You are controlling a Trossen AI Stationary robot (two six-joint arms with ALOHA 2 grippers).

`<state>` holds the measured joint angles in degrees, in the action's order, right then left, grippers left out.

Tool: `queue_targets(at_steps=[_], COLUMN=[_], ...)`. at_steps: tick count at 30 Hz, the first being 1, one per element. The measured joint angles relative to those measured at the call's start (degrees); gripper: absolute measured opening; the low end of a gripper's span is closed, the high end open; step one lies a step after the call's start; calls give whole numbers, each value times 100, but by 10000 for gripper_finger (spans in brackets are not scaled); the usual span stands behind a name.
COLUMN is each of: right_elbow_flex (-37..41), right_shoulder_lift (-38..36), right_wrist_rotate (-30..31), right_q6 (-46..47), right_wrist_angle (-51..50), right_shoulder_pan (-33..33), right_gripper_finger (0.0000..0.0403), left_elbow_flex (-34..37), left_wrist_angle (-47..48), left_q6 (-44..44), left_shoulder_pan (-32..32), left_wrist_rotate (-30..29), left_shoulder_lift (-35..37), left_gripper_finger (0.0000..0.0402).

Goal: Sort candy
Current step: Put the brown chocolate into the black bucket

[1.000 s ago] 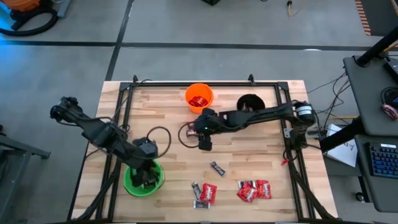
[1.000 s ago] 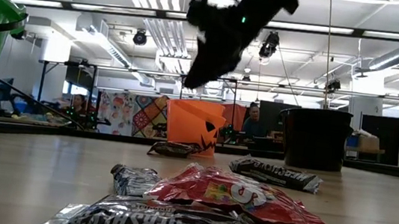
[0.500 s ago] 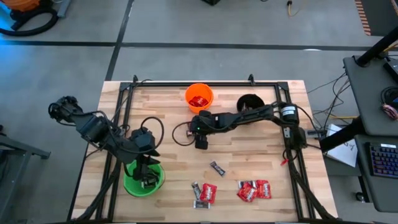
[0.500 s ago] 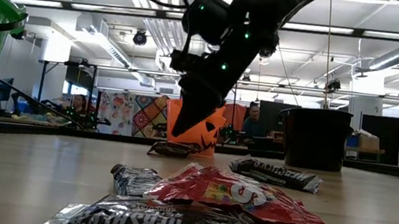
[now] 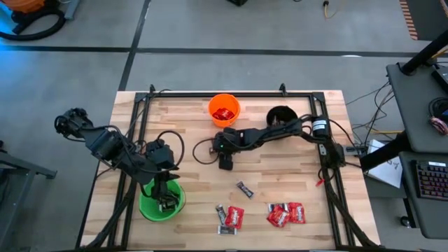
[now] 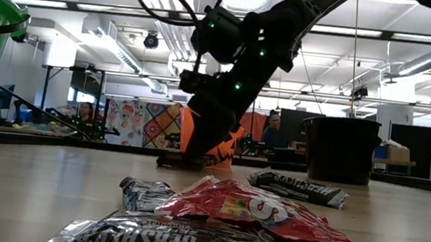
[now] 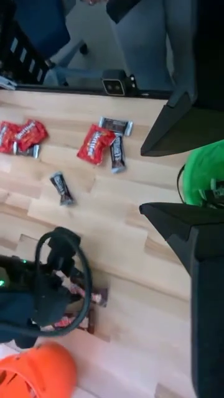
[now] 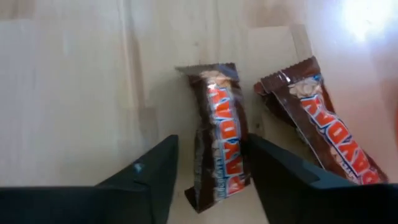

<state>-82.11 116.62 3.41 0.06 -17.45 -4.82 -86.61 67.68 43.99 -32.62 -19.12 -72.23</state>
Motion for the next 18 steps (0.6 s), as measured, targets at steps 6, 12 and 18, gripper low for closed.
queue_targets(at_steps=[6, 12, 18], right_elbow_flex=[35, -16, -24], right_shoulder_lift=[-44, -224, -722], right_wrist_rotate=[-345, -412, -499], right_q6=[87, 169, 460], right_wrist_angle=[6, -23, -121], right_shoulder_pan=[-98, -96, -109], right_gripper_finger=[76, 14, 12], left_elbow_flex=[0, 2, 2], left_wrist_angle=[102, 111, 122], left_q6=[0, -1, -35], left_shoulder_pan=[11, 11, 11], left_wrist_rotate=[-3, -250, -292], left_shoulder_lift=[0, 0, 0], left_gripper_finger=[115, 115, 115])
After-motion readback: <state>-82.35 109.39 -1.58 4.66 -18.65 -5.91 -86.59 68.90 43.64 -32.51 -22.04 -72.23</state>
